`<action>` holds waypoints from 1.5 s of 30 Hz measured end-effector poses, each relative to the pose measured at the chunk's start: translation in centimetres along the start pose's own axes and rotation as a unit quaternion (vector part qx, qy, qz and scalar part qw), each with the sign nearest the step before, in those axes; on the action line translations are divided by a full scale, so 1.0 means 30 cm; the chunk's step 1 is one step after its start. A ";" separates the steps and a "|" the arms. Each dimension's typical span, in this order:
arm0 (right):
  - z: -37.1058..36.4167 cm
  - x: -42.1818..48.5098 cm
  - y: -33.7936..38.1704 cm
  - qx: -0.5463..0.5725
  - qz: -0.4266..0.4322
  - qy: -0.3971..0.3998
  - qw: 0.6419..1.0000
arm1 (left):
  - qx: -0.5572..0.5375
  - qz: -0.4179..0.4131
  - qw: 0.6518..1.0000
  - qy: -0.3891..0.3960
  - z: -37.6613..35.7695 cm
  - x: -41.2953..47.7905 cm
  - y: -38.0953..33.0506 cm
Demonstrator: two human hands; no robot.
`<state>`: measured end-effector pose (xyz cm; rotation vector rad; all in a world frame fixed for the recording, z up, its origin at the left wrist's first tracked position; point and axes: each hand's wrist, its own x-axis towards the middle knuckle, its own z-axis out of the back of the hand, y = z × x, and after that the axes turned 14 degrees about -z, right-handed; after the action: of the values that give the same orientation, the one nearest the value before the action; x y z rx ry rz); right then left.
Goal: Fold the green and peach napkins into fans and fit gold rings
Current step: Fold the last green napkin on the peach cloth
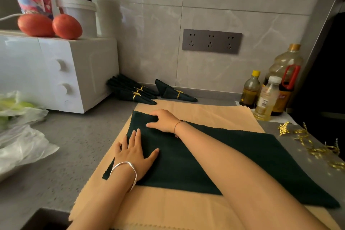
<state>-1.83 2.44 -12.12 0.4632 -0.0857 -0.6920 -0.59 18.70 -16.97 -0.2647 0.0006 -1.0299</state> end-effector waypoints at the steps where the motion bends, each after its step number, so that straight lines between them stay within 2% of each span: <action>1: -0.002 -0.009 0.019 0.005 0.024 -0.012 1.000 | -0.005 0.002 1.000 -0.010 0.000 0.001 0.003; 4: 0.018 -0.049 0.035 0.026 0.083 -0.044 0.995 | -0.038 0.008 0.998 -0.048 -0.002 0.000 0.010; 7: 0.046 -0.107 0.003 0.034 0.121 -0.077 0.989 | -0.148 0.003 0.980 -0.130 0.014 -0.019 -0.009; 9: 0.074 -0.158 -0.032 0.025 0.128 -0.100 0.986 | -0.210 -0.019 0.951 -0.224 0.048 -0.035 -0.023; 11: 0.107 -0.226 -0.073 0.005 0.125 -0.112 0.986 | -0.197 -0.066 0.946 -0.248 0.098 -0.048 -0.030; 14: 0.144 -0.346 -0.143 -0.006 0.130 -0.109 0.986 | -0.193 -0.106 0.963 -0.157 0.147 -0.069 -0.028; 17: 0.163 -0.474 -0.218 -0.012 0.143 -0.102 0.984 | -0.113 -0.119 0.984 -0.063 0.150 -0.114 -0.046; 20: 0.159 -0.577 -0.291 -0.042 0.159 -0.104 0.981 | -0.068 -0.112 0.991 0.030 0.121 -0.165 -0.077; 22: 0.148 -0.620 -0.334 -0.084 0.153 -0.101 0.979 | -0.041 -0.112 0.991 0.059 0.093 -0.185 -0.093; 26: 0.117 -0.671 -0.387 -0.143 0.133 -0.080 0.978 | 0.015 -0.119 0.989 0.084 0.053 -0.196 -0.111; 33: 0.084 -0.697 -0.399 -0.177 0.115 -0.060 0.976 | 0.050 -0.116 0.987 0.101 0.052 -0.206 -0.127; 38: 0.082 -0.714 -0.406 -0.126 0.084 -0.024 0.988 | 0.020 -0.112 0.986 0.122 0.080 -0.181 -0.132; 45: 0.047 -0.705 -0.388 -0.031 0.063 -0.074 0.995 | -0.037 -0.116 0.989 0.085 0.063 -0.045 -0.151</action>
<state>-25.38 7.45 -14.39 0.3428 -0.2311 -0.6029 -4.89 18.05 -14.31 -0.2474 0.1664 -1.2830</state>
